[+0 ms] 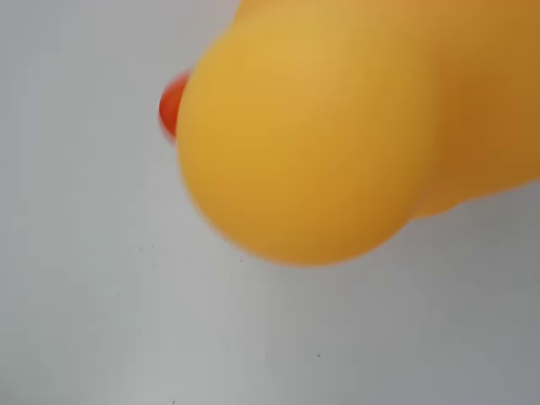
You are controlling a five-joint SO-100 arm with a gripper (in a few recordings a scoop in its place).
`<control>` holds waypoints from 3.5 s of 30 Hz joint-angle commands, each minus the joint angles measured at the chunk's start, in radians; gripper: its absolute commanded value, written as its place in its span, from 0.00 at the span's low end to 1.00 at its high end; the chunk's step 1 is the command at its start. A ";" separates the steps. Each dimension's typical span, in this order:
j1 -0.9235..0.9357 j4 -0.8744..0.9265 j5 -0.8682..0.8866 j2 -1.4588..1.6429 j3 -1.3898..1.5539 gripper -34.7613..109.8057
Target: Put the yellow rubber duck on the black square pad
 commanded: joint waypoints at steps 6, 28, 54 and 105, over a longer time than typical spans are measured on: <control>-0.023 0.006 -0.017 0.009 -0.009 0.42; -0.020 -0.150 -0.003 -0.249 0.098 0.41; -0.018 -0.141 -0.014 -0.252 0.106 0.41; 0.058 0.253 -0.067 -0.179 -0.179 0.42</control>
